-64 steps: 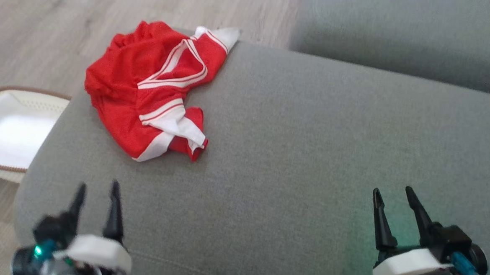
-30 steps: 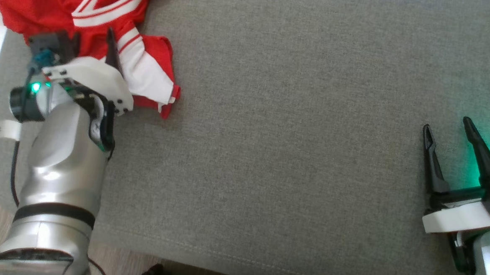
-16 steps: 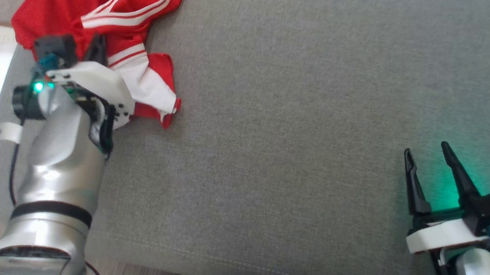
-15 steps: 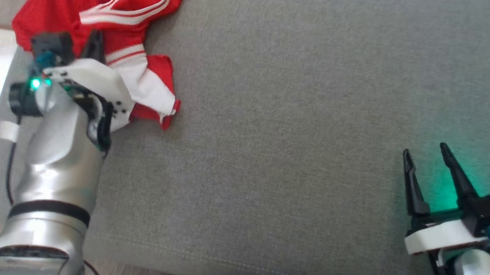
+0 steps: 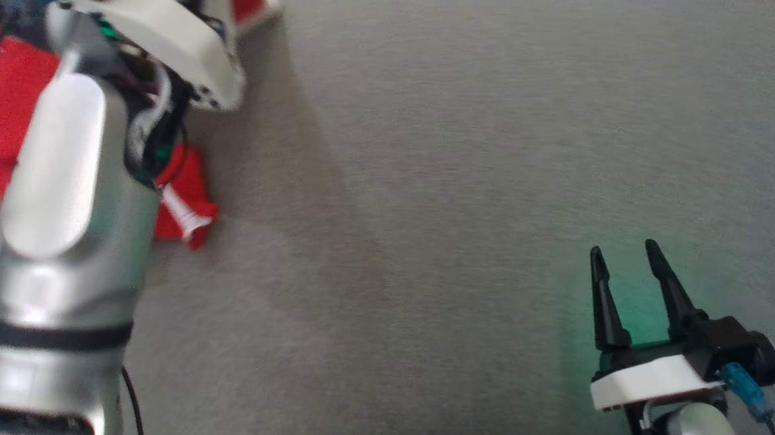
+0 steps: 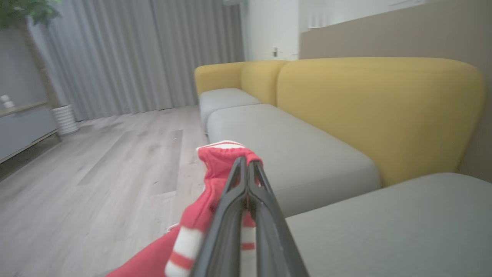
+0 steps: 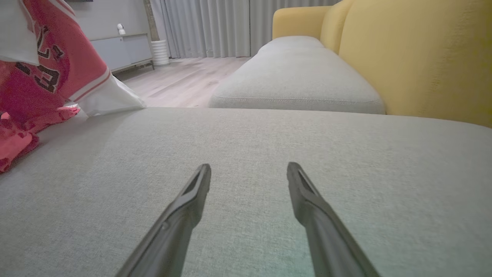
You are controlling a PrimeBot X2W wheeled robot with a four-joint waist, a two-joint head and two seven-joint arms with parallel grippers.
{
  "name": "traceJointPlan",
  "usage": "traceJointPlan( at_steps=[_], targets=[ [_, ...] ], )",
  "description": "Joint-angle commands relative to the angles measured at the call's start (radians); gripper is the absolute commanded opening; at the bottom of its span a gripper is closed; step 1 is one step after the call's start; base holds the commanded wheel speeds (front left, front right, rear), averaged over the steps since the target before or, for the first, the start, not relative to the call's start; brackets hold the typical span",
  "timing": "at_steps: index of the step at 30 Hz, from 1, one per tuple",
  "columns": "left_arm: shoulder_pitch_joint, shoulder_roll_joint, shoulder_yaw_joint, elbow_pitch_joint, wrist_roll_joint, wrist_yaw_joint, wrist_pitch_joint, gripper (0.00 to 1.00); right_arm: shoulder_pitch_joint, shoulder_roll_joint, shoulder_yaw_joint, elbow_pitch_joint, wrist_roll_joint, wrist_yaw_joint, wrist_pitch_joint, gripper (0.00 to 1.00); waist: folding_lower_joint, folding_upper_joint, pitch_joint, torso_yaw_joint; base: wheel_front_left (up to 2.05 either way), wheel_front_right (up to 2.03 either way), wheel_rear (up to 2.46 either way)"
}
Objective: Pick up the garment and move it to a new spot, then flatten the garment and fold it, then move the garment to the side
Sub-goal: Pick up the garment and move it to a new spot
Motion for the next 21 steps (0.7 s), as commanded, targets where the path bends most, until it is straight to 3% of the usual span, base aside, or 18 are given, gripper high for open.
traceJointPlan(
  at_steps=[1,7,11,16,21],
  targets=[
    [-0.003,0.047,0.012,-0.069,-0.006,-0.002,0.025,0.00,-0.022,0.005,0.025,-0.027,0.011,-0.001,-0.003,1.00,0.0000,0.0000,-0.029,-0.071,0.00,0.00,0.00],
    [0.069,0.058,-0.061,-0.403,-0.099,-0.012,0.227,0.00,-0.036,0.028,0.035,-0.020,0.029,-0.001,-0.003,1.00,0.0000,0.0000,-0.030,-0.189,0.00,0.00,0.00],
    [0.092,0.041,-0.110,-0.536,-0.155,-0.013,0.318,0.00,-0.045,0.033,0.035,-0.019,0.042,-0.001,-0.003,1.00,0.0000,0.0000,-0.022,-0.257,0.00,0.00,0.00],
    [0.087,-0.003,-0.191,-0.572,-0.191,-0.014,0.377,0.00,-0.059,0.034,0.037,-0.027,0.078,-0.001,-0.003,1.00,0.0000,0.0000,-0.010,-0.322,0.00,0.00,0.00],
    [0.033,-0.060,-0.256,-0.459,-0.221,0.002,0.359,0.00,-0.078,0.034,0.057,-0.034,0.111,-0.001,-0.003,1.00,0.0000,0.0000,0.008,-0.372,0.00,0.00,0.00]
  ],
)
